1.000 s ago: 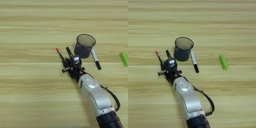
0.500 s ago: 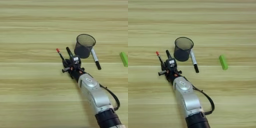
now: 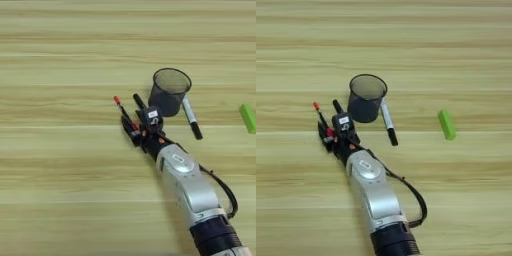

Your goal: Move the objects on the table

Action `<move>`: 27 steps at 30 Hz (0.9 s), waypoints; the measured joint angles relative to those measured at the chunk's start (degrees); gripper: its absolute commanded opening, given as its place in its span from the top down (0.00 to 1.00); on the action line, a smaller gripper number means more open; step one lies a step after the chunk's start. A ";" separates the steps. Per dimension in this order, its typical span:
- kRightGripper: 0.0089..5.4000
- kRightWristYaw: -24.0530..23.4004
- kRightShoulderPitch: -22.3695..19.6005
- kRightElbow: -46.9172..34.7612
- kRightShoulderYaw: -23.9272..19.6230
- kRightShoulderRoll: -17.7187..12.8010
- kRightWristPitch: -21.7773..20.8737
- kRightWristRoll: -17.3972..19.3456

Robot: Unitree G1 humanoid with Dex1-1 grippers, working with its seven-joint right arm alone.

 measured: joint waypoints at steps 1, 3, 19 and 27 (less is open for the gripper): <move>0.45 0.03 -0.02 -0.78 0.17 0.02 -1.17 -0.04; 0.41 0.16 0.00 -2.60 0.53 0.08 -3.76 -0.14; 0.09 -3.47 -0.16 -7.91 -4.56 0.73 -16.19 -1.12; 0.00 -12.26 -1.75 -6.87 -13.57 -0.74 -18.49 -3.61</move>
